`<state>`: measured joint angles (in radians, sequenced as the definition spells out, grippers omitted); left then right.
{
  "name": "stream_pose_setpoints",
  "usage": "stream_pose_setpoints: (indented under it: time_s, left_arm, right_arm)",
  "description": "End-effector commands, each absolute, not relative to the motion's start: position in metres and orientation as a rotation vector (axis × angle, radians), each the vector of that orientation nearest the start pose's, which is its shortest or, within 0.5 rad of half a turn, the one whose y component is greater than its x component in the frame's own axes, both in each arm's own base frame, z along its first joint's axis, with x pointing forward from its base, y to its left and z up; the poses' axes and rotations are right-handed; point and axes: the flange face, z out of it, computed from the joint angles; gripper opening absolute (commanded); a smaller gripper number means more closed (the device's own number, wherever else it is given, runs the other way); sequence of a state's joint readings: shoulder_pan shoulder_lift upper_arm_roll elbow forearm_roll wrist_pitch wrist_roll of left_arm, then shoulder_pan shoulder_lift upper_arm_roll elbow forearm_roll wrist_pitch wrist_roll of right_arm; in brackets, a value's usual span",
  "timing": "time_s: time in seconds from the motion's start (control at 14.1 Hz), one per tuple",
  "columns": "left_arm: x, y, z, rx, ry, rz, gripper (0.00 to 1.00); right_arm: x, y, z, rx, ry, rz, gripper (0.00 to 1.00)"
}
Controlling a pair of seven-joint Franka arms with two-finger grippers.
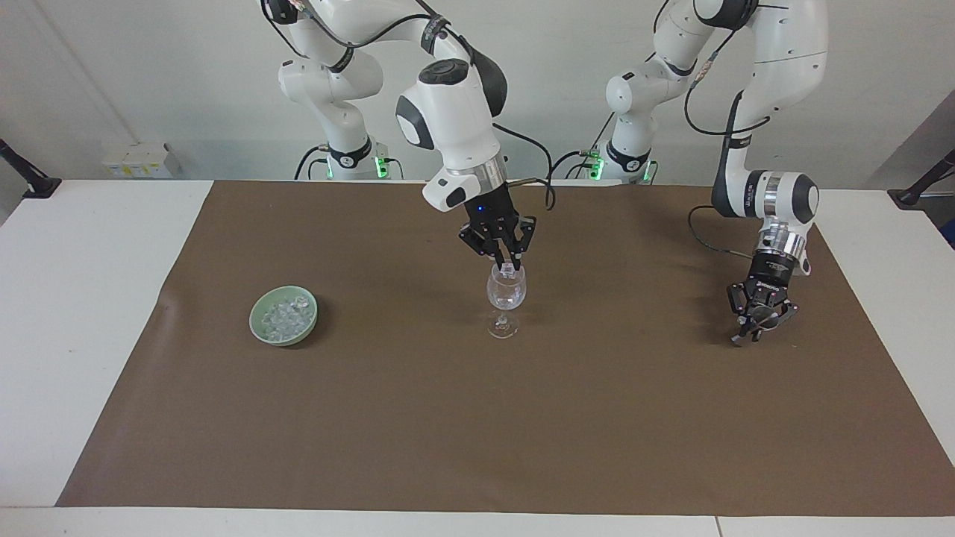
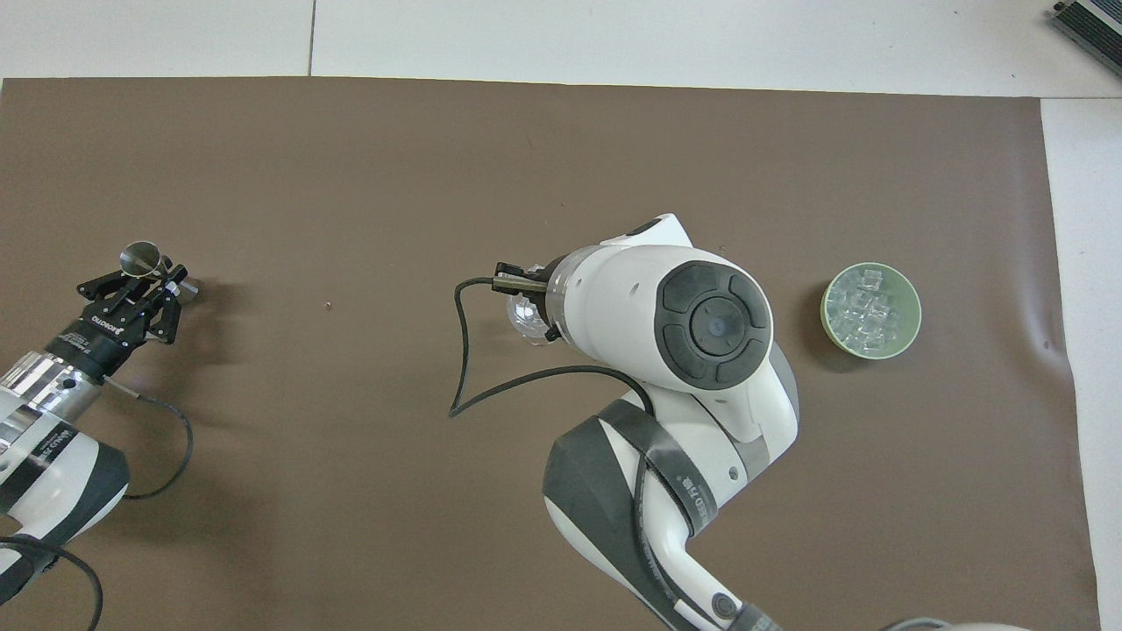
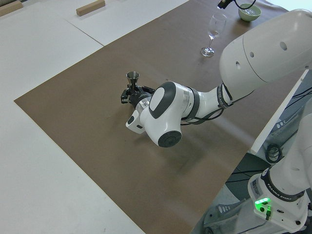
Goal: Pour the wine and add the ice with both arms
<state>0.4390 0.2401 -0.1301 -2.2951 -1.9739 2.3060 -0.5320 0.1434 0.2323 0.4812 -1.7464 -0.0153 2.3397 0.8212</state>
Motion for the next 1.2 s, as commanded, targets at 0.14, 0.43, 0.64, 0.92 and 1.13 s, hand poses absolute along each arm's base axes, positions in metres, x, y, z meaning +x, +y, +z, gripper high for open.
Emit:
stream_pose_setpoints:
  time_s: [0.14, 0.43, 0.64, 0.92, 1.13]
  left_arm:
    - [0.515, 0.143, 0.243, 0.561, 1.885, -0.293, 0.00]
    - [0.515, 0.143, 0.240, 0.560, 1.888, -0.296, 0.00]
    - [0.517, 0.143, 0.242, 0.562, 1.883, -0.296, 0.00]
    - [0.521, 0.142, 0.242, 0.563, 1.876, -0.298, 0.00]
    - [0.522, 0.137, 0.240, 0.571, 1.880, -0.303, 0.00]
  right_arm:
    - [0.542, 0.368, 0.486, -2.778, 0.329, -0.329, 0.11]
    - [0.541, 0.369, 0.483, -2.782, 0.329, -0.322, 0.37]
    - [0.541, 0.369, 0.484, -2.781, 0.329, -0.324, 0.54]
    - [0.545, 0.368, 0.491, -2.772, 0.323, -0.344, 1.00]
    - [0.556, 0.350, 0.499, -2.801, 0.313, -0.419, 1.00]
